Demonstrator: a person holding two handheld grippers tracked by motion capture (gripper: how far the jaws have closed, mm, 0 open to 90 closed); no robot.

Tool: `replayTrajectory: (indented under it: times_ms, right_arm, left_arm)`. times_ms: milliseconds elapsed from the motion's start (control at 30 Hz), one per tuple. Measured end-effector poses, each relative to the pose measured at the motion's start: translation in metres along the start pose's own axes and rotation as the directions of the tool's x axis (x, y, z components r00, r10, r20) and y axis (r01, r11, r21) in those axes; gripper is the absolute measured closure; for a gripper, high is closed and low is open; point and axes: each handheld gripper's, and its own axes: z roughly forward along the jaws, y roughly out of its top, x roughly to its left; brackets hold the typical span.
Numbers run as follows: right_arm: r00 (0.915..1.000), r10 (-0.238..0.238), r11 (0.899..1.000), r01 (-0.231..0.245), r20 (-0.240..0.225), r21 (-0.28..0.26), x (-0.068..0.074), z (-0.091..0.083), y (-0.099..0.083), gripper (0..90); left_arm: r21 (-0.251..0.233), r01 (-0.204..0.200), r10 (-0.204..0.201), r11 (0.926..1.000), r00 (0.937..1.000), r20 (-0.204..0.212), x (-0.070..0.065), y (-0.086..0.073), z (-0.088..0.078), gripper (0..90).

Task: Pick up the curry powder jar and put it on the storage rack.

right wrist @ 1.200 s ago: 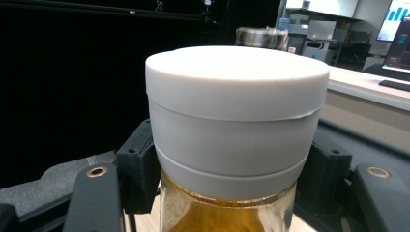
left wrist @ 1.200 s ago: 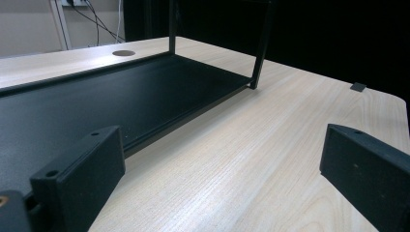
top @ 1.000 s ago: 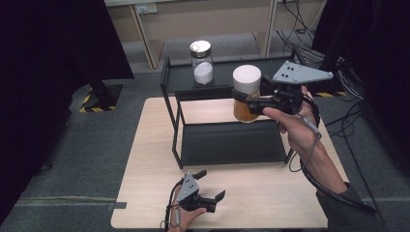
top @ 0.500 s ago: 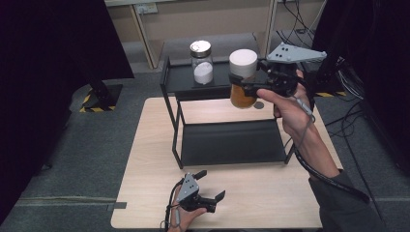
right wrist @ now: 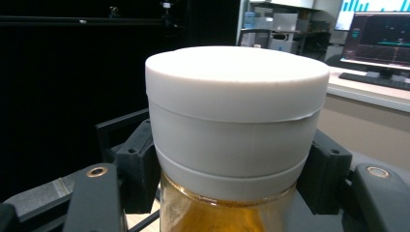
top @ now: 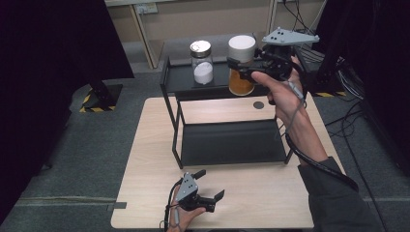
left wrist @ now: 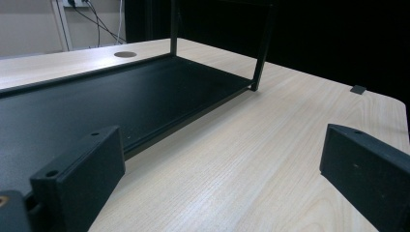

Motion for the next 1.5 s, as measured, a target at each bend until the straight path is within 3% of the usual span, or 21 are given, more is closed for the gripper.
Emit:
replayTrajectory:
  times_ms: [300,700,1167,1500]
  right_arm:
    - [0.9971,-0.001,1.000,0.000,0.076,0.020,-0.001,0.014,0.006,35.3]
    - [0.9918,0.020,0.999,-0.024,0.126,0.024,-0.005,0.032,0.005,35.2]
    - [0.9836,0.025,0.999,-0.032,0.179,0.035,-0.008,0.046,0.000,35.2]
    - [0.9835,0.042,0.999,-0.045,0.176,0.017,-0.012,0.044,-0.005,34.5]
  left_arm:
    - [0.002,0.002,-0.002,1.0000,1.0000,0.006,0.001,0.000,0.001,1.4]
    - [0.002,0.005,-0.005,1.0000,0.9999,0.010,0.001,0.000,0.001,1.5]
    - [0.010,0.002,-0.003,0.9999,0.9998,0.021,0.000,-0.001,0.002,1.5]
    - [0.012,0.001,-0.001,0.9999,0.9998,0.022,0.000,-0.001,0.002,1.5]
